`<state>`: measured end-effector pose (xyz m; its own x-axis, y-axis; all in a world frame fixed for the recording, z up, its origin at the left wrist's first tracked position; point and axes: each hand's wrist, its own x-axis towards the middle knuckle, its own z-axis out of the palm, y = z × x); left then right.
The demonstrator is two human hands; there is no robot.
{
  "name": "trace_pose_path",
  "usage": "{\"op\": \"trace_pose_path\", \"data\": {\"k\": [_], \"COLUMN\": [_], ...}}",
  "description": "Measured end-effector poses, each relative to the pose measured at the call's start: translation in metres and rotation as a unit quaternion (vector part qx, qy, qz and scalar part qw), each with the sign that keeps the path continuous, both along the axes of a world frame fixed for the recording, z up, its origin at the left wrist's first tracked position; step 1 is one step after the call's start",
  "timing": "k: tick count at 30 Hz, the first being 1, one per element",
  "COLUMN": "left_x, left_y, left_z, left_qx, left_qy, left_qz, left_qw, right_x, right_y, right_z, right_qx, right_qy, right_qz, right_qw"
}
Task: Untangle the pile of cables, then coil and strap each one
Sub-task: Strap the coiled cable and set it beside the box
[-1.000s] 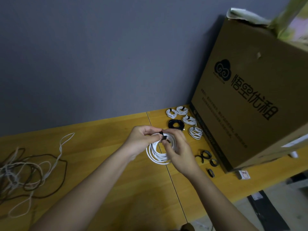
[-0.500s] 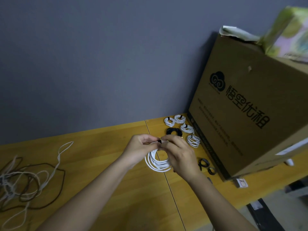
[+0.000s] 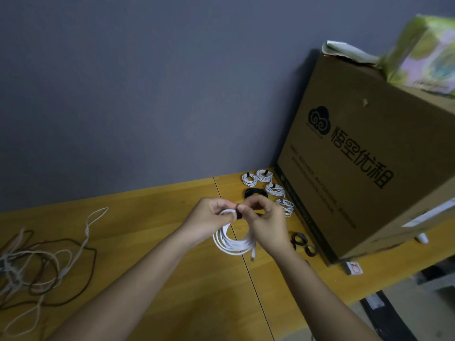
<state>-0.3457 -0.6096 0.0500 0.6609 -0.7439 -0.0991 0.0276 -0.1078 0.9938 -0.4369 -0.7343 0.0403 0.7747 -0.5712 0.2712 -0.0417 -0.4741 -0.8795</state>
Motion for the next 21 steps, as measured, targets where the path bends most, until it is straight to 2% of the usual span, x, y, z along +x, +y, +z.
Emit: {"op": "trace_pose_path", "data": {"k": [2, 5, 11, 15, 19, 21], "left_x": [-0.009, -0.015, -0.01, -0.008, -0.002, 0.0], "left_y": [-0.001, -0.006, -0.011, -0.012, -0.013, -0.013], "left_z": [-0.001, -0.002, 0.002, 0.0, -0.003, -0.006], "left_qx": [-0.004, -0.005, -0.017, -0.03, -0.015, 0.001], "left_qy": [-0.005, -0.015, 0.006, 0.016, 0.016, 0.016], "left_qz": [-0.019, 0.009, 0.033, 0.027, 0.034, 0.038], "left_qw": [1.0, 1.0, 0.999, 0.999, 0.999, 0.999], "right_x": [0.001, 0.001, -0.01, -0.018, -0.023, -0.023], "right_y": [-0.005, -0.008, -0.015, -0.014, -0.017, -0.017], "right_z": [0.001, 0.003, 0.006, 0.005, 0.001, -0.002], "right_qx": [0.018, 0.026, 0.051, -0.03, -0.199, -0.243], "right_qy": [0.02, 0.031, -0.037, -0.02, -0.041, -0.023], "right_qz": [-0.009, 0.0, 0.038, 0.101, 0.113, 0.114], "right_qw": [1.0, 0.999, 0.997, 0.994, 0.973, 0.963]}}
